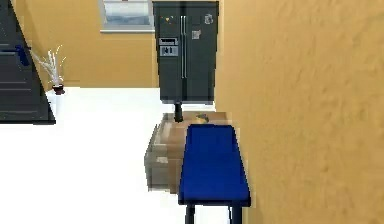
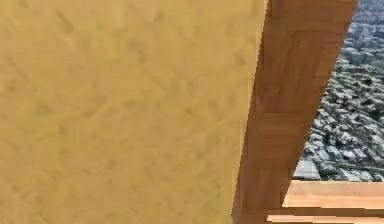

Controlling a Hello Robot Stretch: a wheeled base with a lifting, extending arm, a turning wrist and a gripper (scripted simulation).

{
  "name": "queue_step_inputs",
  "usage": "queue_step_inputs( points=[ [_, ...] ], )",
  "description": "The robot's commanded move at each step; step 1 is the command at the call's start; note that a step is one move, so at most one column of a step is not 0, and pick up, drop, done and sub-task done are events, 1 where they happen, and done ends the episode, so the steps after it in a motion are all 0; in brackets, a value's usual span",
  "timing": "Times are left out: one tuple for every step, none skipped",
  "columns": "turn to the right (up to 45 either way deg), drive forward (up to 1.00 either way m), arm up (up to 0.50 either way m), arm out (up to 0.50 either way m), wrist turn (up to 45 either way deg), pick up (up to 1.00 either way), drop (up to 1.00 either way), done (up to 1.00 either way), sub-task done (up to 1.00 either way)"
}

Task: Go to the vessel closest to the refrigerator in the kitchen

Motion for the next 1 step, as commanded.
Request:
queue_step_inputs(
  points=[
    [-36.0,0.0,0.0,0.0,0.0,0.0,0.0,0.0,0.0]
  ],
)
